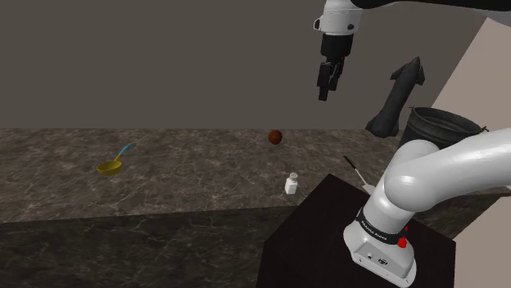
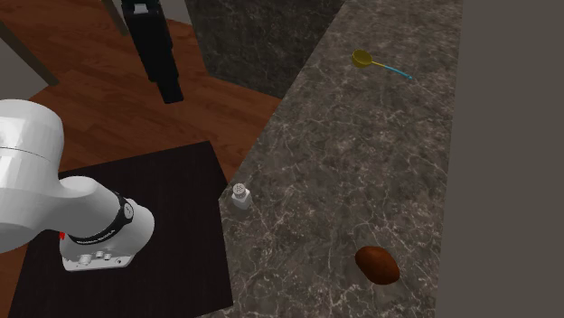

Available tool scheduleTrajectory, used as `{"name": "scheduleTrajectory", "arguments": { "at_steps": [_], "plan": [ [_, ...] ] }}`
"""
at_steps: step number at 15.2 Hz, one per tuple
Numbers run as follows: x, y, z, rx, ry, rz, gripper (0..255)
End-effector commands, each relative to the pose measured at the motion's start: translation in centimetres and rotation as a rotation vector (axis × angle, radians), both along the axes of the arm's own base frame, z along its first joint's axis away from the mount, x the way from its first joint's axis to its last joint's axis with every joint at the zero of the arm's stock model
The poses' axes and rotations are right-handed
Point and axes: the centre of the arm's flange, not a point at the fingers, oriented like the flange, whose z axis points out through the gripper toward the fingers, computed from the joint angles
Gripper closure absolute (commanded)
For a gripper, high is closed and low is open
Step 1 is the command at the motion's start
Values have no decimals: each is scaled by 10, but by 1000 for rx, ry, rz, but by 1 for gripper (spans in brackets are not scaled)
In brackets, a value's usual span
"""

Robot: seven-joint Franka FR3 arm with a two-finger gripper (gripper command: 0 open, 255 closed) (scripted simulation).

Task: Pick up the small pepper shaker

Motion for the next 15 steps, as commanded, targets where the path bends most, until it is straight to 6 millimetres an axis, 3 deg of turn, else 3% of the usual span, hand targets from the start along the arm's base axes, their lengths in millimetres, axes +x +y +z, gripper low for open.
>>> {"name": "scheduleTrajectory", "arguments": {
  "at_steps": [1,15],
  "plan": [
    [0,0,0,0,0,0,0],
    [31,-5,-183,27,31,19,0]
  ]
}}
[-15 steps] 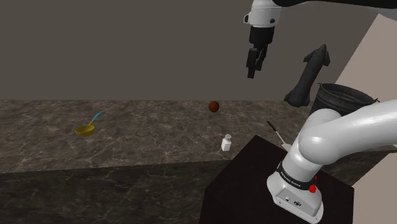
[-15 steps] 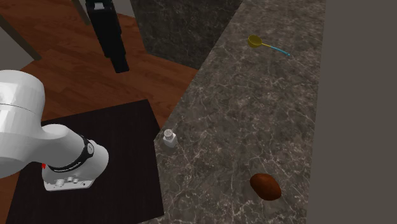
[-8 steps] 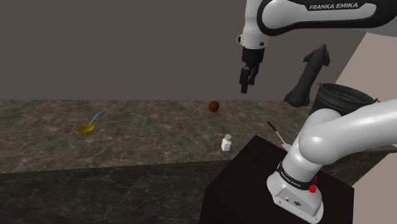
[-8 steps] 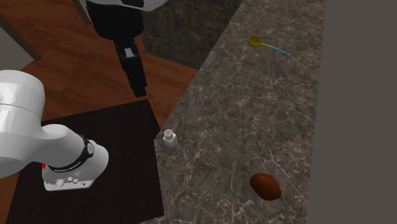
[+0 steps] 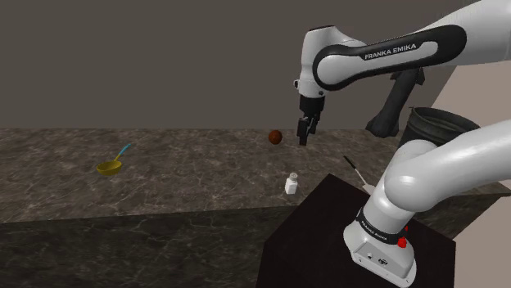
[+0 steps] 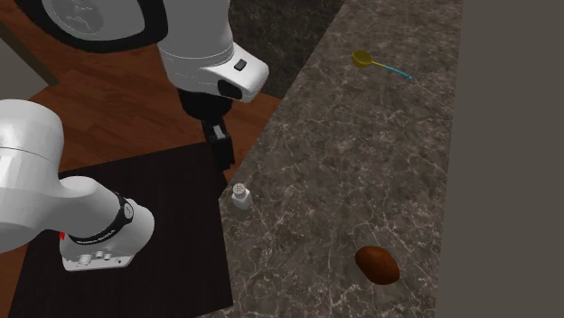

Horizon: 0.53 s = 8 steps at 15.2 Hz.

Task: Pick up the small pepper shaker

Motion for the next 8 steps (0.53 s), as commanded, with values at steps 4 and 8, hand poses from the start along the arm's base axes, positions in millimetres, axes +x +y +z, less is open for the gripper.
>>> {"name": "scheduleTrajectory", "arguments": {
  "at_steps": [4,8],
  "plan": [
    [10,-1,-64,10,8,7,0],
    [18,-1,-117,18,17,12,0]
  ]
}}
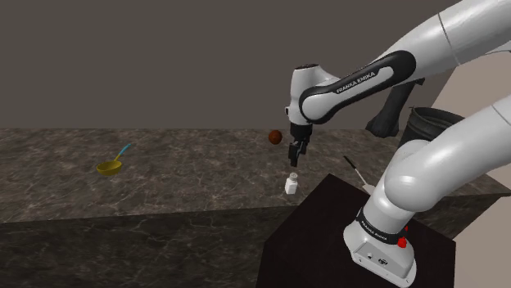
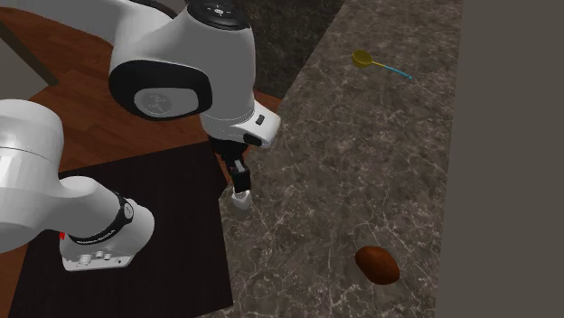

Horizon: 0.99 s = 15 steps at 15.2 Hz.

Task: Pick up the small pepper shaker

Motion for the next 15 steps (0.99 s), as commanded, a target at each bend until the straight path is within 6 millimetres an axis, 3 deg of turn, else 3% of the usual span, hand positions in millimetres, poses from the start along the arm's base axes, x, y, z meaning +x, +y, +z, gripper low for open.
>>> {"name": "scheduleTrajectory", "arguments": {
  "at_steps": [1,3,11,13,14,15],
  "plan": [
    [4,1,-28,4,2,3,0],
    [7,2,-55,8,6,5,0],
    [8,2,-97,8,6,6,0],
    [7,2,-97,8,6,6,0],
    [8,2,-97,8,6,6,255],
    [8,2,-97,8,6,6,255]
  ]
}}
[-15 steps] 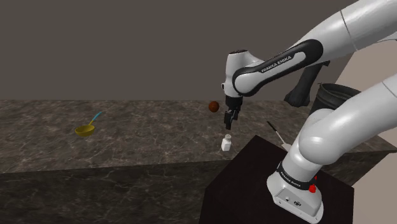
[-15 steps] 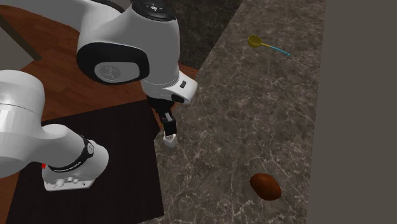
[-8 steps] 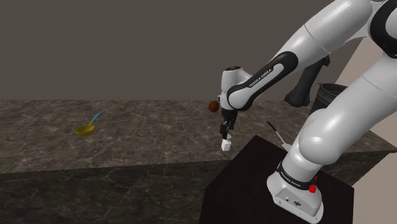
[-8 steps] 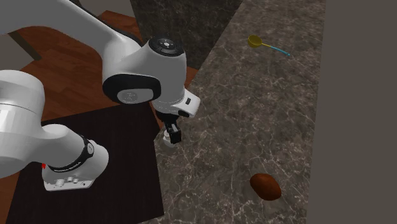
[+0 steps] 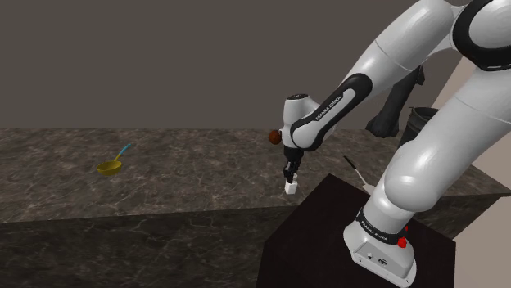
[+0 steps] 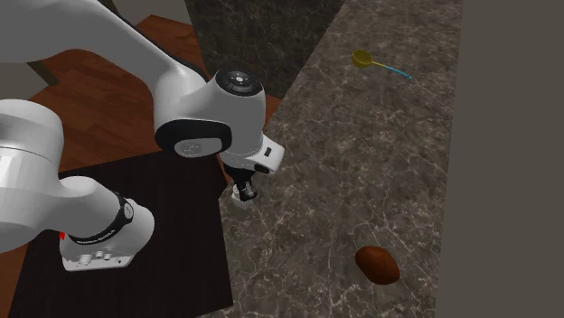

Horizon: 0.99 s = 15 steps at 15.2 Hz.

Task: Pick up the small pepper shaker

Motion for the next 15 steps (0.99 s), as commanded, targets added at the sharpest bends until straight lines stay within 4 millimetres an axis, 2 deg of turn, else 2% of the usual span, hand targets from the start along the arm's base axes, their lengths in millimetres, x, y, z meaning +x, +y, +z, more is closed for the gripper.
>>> {"name": "scheduleTrajectory", "arguments": {
  "at_steps": [1,8,15],
  "plan": [
    [0,0,0,0,0,0,255],
    [0,0,-1,0,0,0,255],
    [0,0,36,0,0,0,255]
  ]
}}
